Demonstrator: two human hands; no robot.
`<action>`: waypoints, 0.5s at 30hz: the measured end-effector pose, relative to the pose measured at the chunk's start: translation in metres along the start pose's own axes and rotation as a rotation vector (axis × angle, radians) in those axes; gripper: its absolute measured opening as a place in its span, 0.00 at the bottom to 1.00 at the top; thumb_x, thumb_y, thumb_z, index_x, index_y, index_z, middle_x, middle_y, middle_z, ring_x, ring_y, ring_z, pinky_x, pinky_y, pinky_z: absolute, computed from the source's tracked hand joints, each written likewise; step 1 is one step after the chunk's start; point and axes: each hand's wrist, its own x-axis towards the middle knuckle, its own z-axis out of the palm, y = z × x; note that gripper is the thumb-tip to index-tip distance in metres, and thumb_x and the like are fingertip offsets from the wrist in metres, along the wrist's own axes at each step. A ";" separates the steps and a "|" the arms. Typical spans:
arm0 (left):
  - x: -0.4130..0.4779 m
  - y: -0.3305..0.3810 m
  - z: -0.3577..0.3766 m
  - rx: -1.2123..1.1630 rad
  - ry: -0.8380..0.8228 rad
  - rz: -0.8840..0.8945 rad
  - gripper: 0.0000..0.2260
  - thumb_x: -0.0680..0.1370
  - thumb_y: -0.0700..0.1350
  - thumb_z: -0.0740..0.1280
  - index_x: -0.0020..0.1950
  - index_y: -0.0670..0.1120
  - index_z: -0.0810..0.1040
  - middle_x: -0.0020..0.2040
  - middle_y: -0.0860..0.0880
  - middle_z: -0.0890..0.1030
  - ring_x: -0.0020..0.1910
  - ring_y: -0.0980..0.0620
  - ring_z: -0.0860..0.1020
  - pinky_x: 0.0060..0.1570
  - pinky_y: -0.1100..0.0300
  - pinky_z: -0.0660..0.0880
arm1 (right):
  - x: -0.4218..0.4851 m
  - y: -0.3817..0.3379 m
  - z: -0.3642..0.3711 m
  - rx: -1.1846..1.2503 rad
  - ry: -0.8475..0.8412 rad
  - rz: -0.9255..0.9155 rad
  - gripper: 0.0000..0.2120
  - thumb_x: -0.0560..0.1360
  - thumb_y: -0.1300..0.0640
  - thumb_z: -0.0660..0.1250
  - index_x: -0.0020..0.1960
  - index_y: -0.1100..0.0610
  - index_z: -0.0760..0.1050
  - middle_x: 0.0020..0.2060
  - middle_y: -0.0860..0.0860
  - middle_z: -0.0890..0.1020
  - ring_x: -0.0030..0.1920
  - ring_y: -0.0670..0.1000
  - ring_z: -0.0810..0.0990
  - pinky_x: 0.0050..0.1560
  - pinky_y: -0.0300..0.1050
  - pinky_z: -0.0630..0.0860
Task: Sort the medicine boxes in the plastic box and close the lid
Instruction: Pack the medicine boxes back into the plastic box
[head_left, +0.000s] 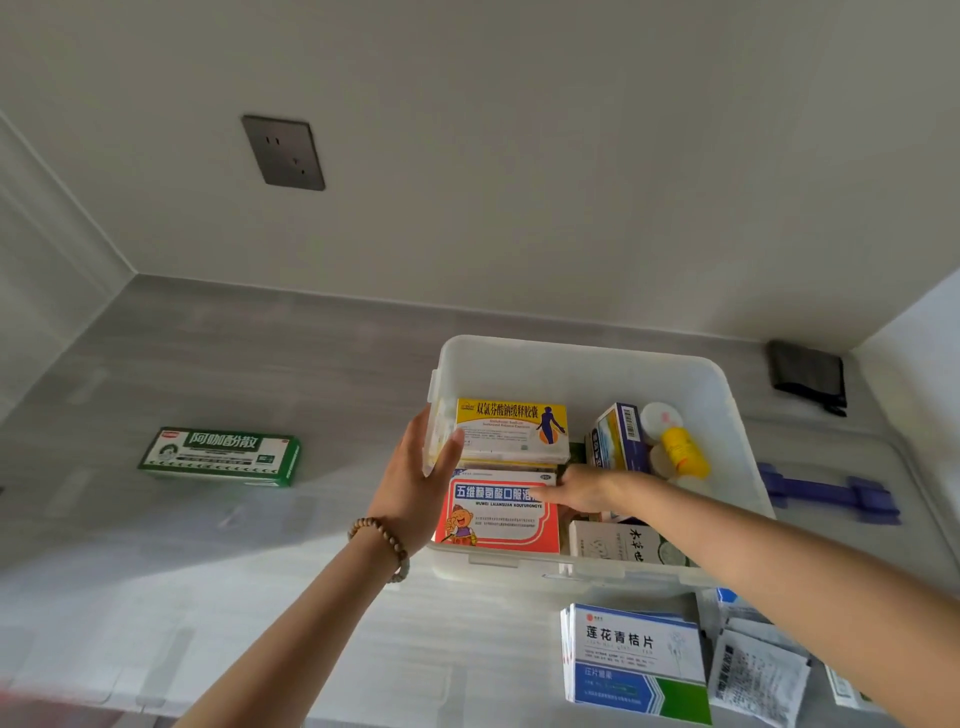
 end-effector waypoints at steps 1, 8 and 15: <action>0.000 0.000 0.000 0.011 0.007 -0.001 0.13 0.77 0.54 0.56 0.62 0.56 0.63 0.52 0.58 0.73 0.43 0.70 0.72 0.33 0.81 0.68 | 0.001 0.000 0.002 -0.015 -0.001 -0.003 0.19 0.79 0.45 0.57 0.67 0.51 0.69 0.62 0.51 0.78 0.63 0.53 0.75 0.68 0.51 0.68; 0.002 0.000 0.000 0.062 -0.001 -0.026 0.18 0.77 0.56 0.56 0.65 0.52 0.64 0.56 0.53 0.74 0.43 0.66 0.74 0.30 0.77 0.70 | -0.007 -0.006 -0.002 -0.056 0.011 -0.021 0.19 0.79 0.47 0.58 0.66 0.53 0.68 0.62 0.53 0.77 0.62 0.55 0.76 0.63 0.50 0.73; -0.009 0.011 -0.005 0.418 0.126 0.060 0.26 0.76 0.59 0.55 0.69 0.47 0.63 0.65 0.47 0.70 0.63 0.48 0.68 0.60 0.55 0.66 | -0.071 -0.009 -0.029 0.023 0.236 -0.232 0.22 0.77 0.44 0.59 0.67 0.52 0.70 0.61 0.48 0.78 0.58 0.49 0.76 0.63 0.49 0.72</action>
